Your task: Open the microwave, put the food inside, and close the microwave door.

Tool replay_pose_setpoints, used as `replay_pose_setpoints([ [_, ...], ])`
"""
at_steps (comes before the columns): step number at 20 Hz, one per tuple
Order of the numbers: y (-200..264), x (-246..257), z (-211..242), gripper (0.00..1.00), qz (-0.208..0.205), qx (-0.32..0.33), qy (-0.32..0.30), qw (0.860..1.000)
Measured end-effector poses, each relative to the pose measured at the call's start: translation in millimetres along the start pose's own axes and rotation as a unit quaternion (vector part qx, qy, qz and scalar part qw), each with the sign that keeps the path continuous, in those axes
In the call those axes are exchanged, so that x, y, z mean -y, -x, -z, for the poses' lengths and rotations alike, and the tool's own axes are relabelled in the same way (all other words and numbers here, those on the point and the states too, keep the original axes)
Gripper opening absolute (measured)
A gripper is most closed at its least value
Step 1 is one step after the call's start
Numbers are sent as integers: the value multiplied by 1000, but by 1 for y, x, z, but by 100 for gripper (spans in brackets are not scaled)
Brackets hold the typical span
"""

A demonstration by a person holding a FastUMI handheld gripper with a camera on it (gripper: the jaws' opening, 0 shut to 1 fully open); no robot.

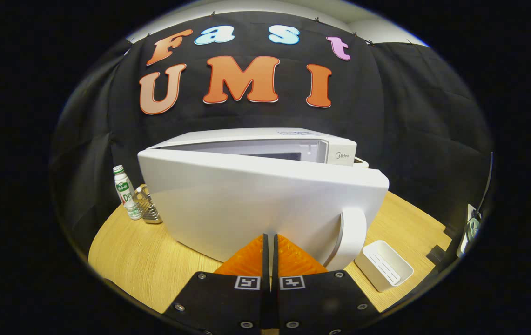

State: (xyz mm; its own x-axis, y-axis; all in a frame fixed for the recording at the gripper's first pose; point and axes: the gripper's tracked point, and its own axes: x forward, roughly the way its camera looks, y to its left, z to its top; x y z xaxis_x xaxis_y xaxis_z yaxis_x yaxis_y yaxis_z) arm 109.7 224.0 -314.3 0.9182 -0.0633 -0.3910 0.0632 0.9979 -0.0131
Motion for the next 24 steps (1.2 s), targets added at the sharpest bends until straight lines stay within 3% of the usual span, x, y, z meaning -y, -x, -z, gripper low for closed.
replay_pose_setpoints([
  [10, -88, 21, -42, 1, 7, 31, -3, 999],
  [17, -101, 21, -52, 0, -21, 53, 3, 998],
  [20, -103, 23, -45, 1, -28, 27, -6, 999],
  [24, -83, 27, -62, 1, -33, 35, -12, 999],
])
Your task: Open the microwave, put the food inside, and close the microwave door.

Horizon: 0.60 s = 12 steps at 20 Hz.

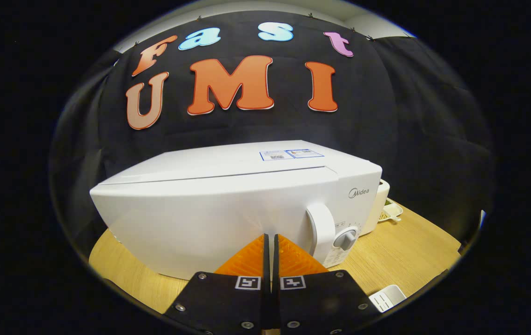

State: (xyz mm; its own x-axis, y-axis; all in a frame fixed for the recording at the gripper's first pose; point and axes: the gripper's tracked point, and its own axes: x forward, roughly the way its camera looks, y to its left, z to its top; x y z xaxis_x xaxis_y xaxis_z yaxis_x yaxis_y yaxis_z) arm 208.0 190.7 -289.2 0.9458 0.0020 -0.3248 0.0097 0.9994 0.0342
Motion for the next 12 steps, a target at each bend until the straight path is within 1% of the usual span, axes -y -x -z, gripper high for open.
replay_pose_setpoints([
  [4, 41, 15, -36, 1, 1, 19, 27, 999],
  [6, 67, 27, -63, 1, -5, 35, 15, 999],
  [8, 93, 34, -89, 1, -19, 43, -1, 999],
  [12, 154, 57, -152, 1, -20, 65, 4, 998],
])
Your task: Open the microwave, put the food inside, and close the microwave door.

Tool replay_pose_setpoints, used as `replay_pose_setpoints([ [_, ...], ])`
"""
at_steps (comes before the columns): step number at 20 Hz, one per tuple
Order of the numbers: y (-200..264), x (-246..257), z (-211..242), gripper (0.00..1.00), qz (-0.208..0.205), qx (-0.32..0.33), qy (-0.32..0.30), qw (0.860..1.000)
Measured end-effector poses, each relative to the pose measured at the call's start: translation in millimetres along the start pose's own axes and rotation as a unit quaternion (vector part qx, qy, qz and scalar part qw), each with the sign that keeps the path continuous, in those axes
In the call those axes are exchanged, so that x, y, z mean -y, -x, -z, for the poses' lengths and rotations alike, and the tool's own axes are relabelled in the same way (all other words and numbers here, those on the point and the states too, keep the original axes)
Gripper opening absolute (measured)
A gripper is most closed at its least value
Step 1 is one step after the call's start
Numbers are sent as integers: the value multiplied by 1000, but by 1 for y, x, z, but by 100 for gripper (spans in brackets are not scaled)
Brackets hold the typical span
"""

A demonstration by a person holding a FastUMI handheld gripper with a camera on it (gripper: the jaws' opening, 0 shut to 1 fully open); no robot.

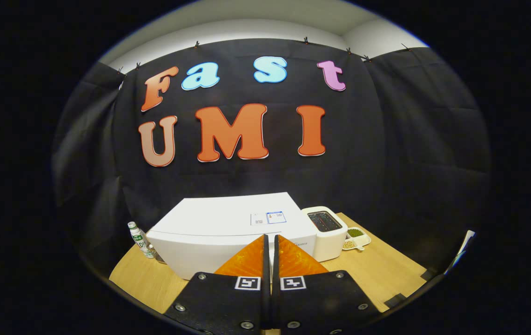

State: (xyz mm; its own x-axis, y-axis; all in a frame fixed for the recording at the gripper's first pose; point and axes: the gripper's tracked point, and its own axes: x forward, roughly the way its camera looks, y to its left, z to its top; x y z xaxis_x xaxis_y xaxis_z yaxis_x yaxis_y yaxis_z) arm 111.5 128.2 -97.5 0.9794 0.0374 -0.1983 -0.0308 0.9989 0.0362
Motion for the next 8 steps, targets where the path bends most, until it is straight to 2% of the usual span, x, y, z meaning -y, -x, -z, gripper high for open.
replay_pose_setpoints([
  [4, 49, 15, -62, 3, 0, 31, 35, 999],
  [6, 72, 21, -81, 16, -6, 40, 40, 998],
  [7, 83, 24, -86, 28, -8, 39, 39, 998],
  [8, 92, 25, -91, 32, -10, 41, 38, 998],
])
